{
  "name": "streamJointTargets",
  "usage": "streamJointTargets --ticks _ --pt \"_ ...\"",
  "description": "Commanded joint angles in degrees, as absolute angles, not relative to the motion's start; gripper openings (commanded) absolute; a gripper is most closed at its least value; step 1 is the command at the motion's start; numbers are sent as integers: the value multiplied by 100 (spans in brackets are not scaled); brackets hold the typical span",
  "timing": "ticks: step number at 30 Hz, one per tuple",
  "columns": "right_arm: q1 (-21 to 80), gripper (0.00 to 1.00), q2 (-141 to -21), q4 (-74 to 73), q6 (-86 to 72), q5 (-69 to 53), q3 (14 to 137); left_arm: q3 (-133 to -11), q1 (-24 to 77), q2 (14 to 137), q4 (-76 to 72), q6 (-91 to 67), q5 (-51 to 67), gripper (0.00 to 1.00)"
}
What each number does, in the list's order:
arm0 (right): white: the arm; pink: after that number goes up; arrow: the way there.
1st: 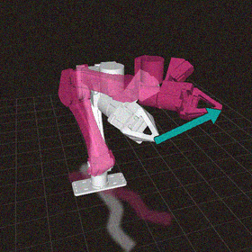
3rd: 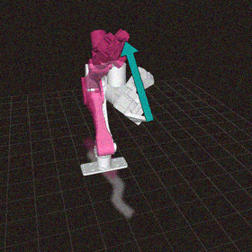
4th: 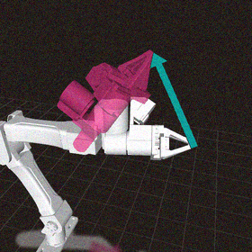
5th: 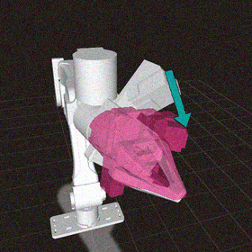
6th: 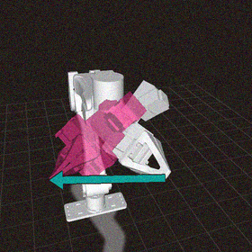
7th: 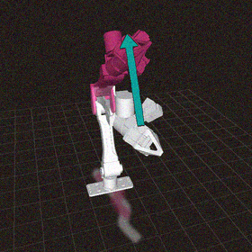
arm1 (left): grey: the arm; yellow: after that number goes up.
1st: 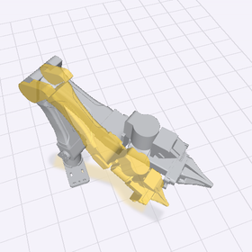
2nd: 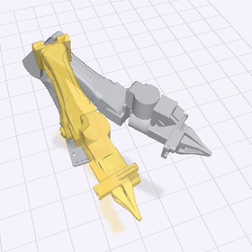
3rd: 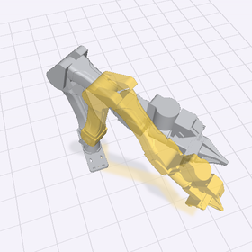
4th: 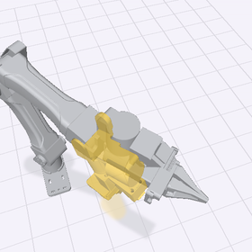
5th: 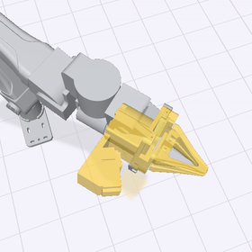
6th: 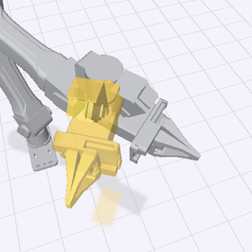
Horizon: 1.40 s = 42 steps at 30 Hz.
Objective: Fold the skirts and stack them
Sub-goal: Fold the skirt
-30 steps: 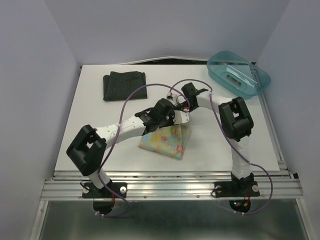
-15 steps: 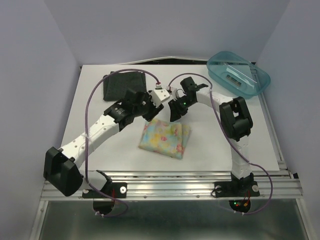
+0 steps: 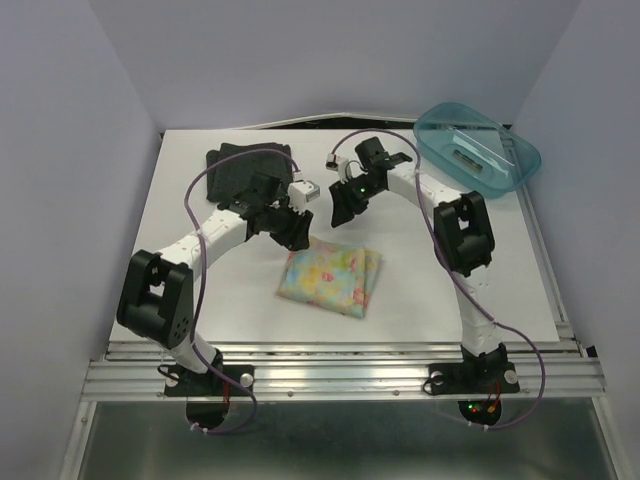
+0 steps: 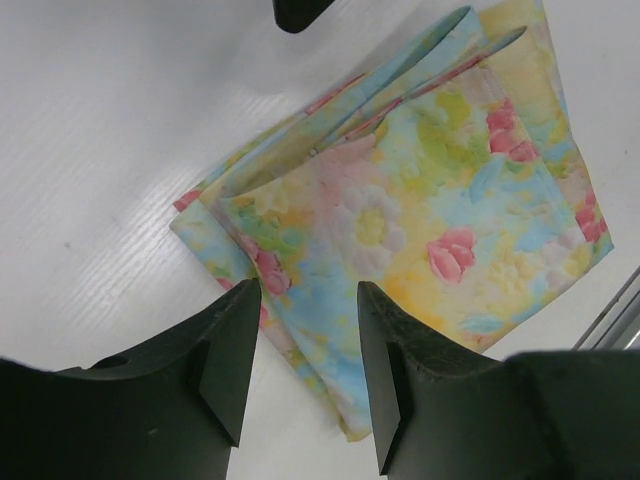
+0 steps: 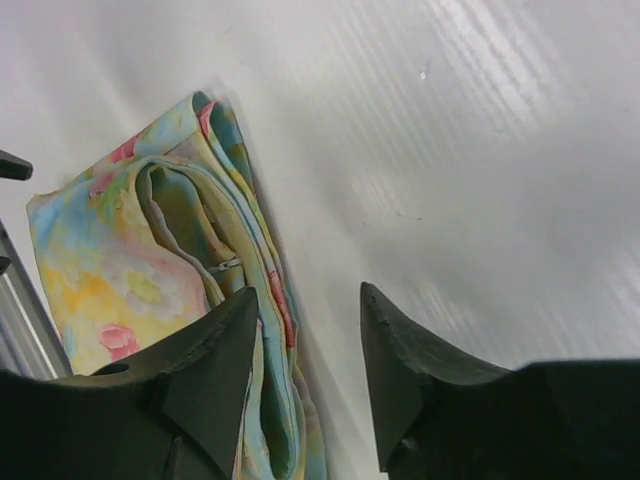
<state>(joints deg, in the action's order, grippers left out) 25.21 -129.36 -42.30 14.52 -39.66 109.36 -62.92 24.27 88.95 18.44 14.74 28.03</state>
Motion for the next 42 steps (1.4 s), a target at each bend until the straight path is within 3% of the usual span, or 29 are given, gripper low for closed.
streamJointTargets --ticks 1,4,12,17,20,22,26,29,35,42 --pt "2575 55 -13236 -4666 1397 -4507 10995 -6091 2382 9070 1574 1257 3243 54" --pt "2575 65 -13298 -4728 1424 -4745 10899 -6073 2382 9316 1433 1099 3278 50" --pt "2575 65 -13491 -5019 1608 -5212 10925 -6240 2382 9834 809 519 2884 29" --pt "2575 66 -13228 -5133 1600 -4458 11566 -6460 2373 10212 651 71 2356 13" --pt "2575 67 -12702 -5019 1407 -4167 11602 -6460 2347 10353 598 9 2171 11" --pt "2575 66 -12246 -4975 1328 -4166 11339 -6495 2347 10467 624 -202 2101 14" --pt "2575 54 -11524 -4554 1091 -4735 10128 -6636 2347 10345 721 -229 2101 40" --pt "2575 44 -10997 -4578 1098 -5044 9248 -6592 2312 9924 730 -202 2030 47" --pt "2575 38 -11030 -4703 1283 -4668 8395 -5785 2154 8625 467 -237 2039 53" --pt "2575 37 -11434 -4263 757 -4307 8683 -5046 1873 7665 439 -114 2048 58"
